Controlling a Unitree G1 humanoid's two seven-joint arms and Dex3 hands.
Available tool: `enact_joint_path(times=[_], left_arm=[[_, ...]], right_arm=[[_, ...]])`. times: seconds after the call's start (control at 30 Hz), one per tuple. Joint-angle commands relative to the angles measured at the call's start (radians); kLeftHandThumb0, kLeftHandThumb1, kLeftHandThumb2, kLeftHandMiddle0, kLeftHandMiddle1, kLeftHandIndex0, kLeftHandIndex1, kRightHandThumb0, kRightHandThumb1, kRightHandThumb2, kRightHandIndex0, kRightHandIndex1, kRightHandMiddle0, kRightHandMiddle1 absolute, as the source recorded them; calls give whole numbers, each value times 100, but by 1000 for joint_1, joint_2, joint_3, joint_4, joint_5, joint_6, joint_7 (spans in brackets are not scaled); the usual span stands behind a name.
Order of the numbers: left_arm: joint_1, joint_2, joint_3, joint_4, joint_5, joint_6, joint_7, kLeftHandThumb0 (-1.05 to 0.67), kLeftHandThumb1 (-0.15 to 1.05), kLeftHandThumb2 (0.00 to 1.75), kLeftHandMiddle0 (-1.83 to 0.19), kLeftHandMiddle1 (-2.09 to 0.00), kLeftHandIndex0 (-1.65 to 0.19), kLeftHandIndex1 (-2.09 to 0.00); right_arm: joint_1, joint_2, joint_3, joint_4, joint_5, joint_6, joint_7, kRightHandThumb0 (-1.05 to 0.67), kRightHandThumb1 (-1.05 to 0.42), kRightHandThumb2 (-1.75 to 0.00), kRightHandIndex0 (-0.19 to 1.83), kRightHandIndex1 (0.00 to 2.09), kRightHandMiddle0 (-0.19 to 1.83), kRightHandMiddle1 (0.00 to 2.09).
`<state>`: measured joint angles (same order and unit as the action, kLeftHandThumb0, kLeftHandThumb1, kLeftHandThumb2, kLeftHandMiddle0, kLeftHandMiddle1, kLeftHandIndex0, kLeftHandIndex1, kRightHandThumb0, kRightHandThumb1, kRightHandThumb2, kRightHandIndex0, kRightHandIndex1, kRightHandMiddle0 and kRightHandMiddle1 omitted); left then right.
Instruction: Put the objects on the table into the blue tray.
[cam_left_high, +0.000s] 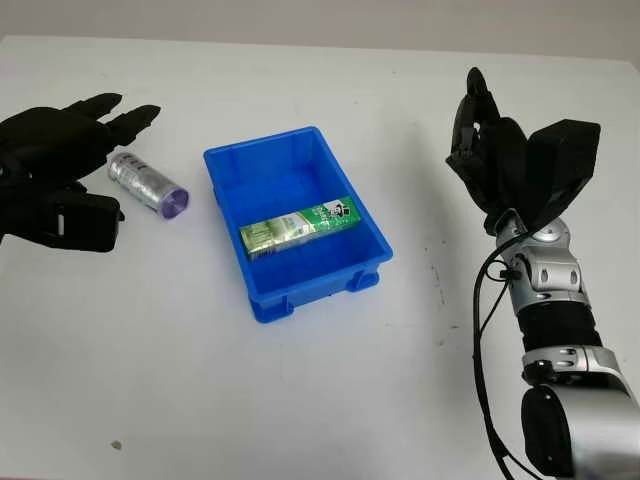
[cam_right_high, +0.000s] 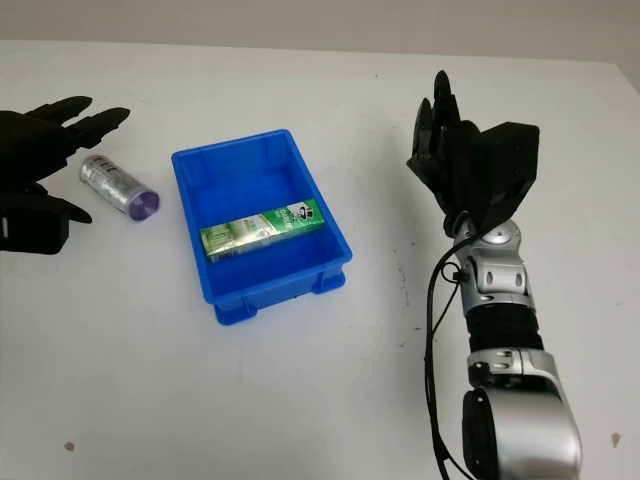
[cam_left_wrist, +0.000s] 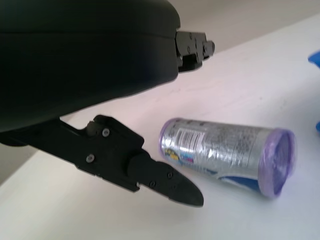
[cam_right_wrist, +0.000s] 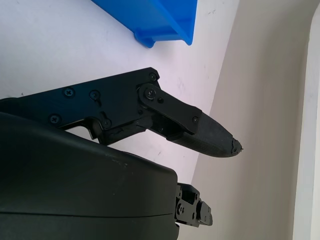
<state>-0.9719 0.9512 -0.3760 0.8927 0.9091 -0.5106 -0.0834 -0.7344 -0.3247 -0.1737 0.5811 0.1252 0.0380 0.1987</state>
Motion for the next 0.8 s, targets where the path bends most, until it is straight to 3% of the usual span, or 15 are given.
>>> enact_joint_path(times=[0.0,0.13,0.33,0.6,0.77], left_arm=[[-59,-29,-44,59,40,0,72,-39,88,6,0,-9,-1,-10],[-141,-80,-129,178,118,-4,208,-37,89,6,-9,-9,-9,-11],[-234,-136,-252,315,200,-5,297,-31,91,6,-12,-7,-12,-10],[-260,-155,-355,367,237,-8,259,-33,91,6,-12,-6,-13,-8],[-231,-177,-301,390,126,15,116,-27,94,7,-24,-10,-22,-11]], right_arm=[[1,-12,-5,-7,1,-8,6,-64,-105,-88,-19,0,-19,0],[6,-11,-15,-7,8,-14,10,-63,-105,-87,-19,0,-19,0],[21,-13,-18,-25,10,-21,13,-62,-105,-86,-19,0,-19,0],[38,-16,-24,-60,12,8,5,-61,-105,-85,-19,0,-19,0],[39,-15,-24,-61,11,4,3,-61,-105,-84,-19,0,-19,0]])
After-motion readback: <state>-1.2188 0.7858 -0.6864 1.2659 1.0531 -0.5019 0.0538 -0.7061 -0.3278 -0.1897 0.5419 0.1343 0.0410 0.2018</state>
